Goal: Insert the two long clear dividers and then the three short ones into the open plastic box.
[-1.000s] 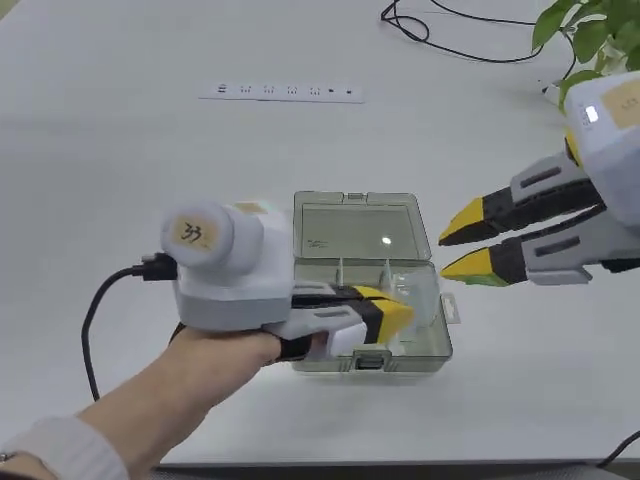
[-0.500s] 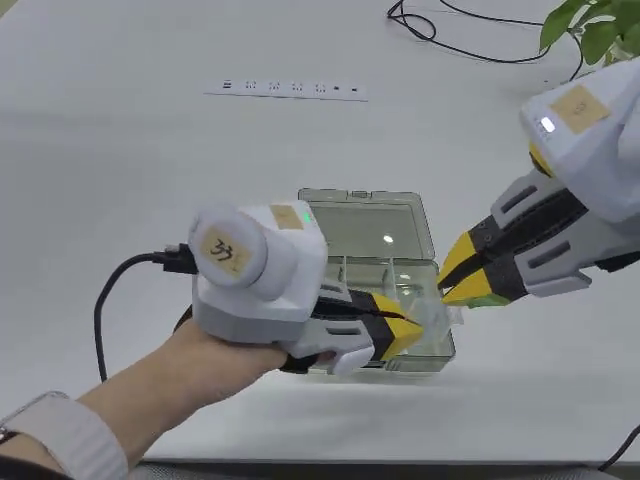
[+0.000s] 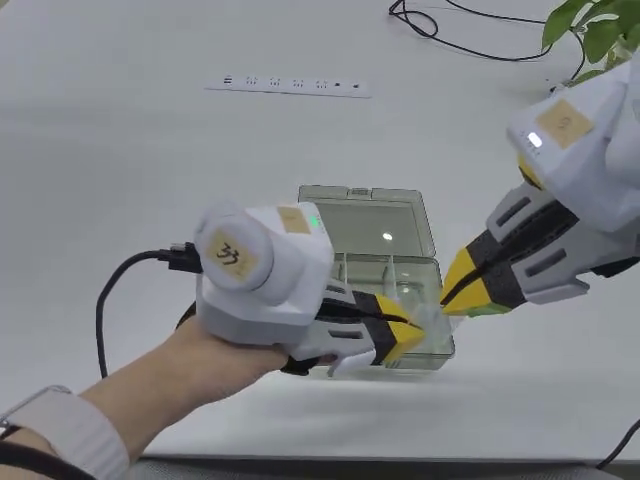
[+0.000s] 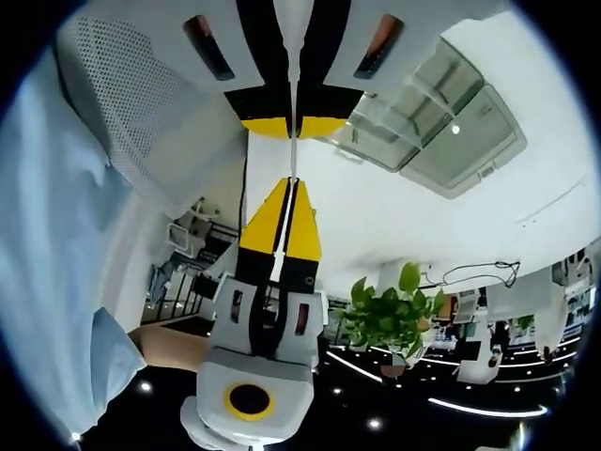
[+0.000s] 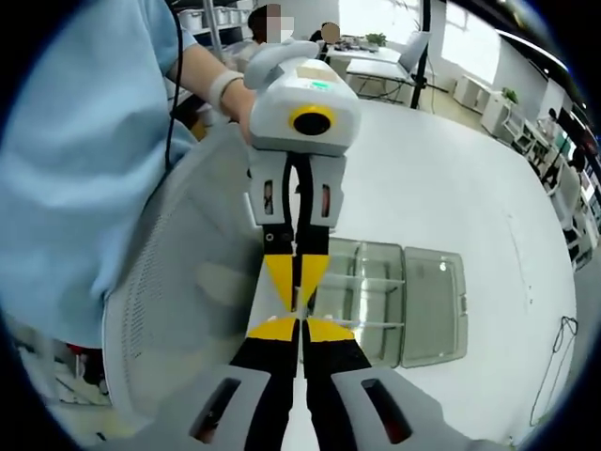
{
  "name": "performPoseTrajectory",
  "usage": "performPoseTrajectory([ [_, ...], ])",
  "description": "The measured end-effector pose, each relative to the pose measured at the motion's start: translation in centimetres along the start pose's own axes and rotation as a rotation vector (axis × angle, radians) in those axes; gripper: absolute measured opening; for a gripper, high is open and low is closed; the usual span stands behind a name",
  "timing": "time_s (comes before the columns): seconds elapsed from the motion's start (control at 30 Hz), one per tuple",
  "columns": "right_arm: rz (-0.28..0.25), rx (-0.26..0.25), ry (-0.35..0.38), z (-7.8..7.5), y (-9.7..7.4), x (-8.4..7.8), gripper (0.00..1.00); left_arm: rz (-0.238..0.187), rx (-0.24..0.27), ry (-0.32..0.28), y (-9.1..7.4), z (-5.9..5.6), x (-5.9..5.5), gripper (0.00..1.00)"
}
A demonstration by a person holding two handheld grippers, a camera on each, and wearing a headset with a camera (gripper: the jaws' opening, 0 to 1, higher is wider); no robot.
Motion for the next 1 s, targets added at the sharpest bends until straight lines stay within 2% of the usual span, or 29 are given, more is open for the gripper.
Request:
performPoseTrajectory([
  [0.2, 0.036, 0.027, -0.048, 0.45, 0.35, 0.19, 0.02, 0.008, -0.013, 0.022, 0.03, -0.25, -0.26, 0.0],
  [0.23, 0.042, 0.032, -0.054, 0.51, 0.34, 0.23, 0.02, 0.026, -0.012, 0.037, 0.01, -0.22, -0.49, 0.0],
  [0.27, 0.05, 0.024, -0.062, 0.45, 0.34, 0.26, 0.02, 0.006, -0.013, 0.038, 0.07, -0.27, -0.32, 0.0],
  [0.3, 0.052, 0.028, -0.06, 0.44, 0.35, 0.3, 0.02, 0.015, -0.012, 0.023, -0.01, -0.27, -0.39, 0.0],
  [0.53, 0.061, 0.034, -0.069, 0.16, 0.13, 0.43, 0.01, 0.005, -0.019, 0.021, -0.13, -0.22, -0.22, 0.0],
  [0.63, 0.071, 0.021, -0.089, 0.15, 0.01, 0.62, 0.01, -0.001, -0.011, 0.02, -0.17, -0.05, -0.13, 0.0],
  [0.73, 0.067, 0.021, -0.072, 0.06, -0.1, 0.64, 0.01, -0.003, -0.008, 0.017, -0.17, 0.02, -0.07, 0.0],
  [1.0, 0.088, 0.031, -0.086, 0.01, -0.14, 0.81, 0.01, -0.008, -0.007, 0.033, -0.12, -0.02, -0.03, 0.0],
])
Point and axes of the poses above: the centre of the closed fingertips' face, and the gripper's own axes: y roughly forward along the fingers, z roughly to its left, x roughly out of its top, the point moved 7 cm from there along -y, roughly backward along the fingers, and after that the axes turned 11 degrees about x, right-handed, at the moved point
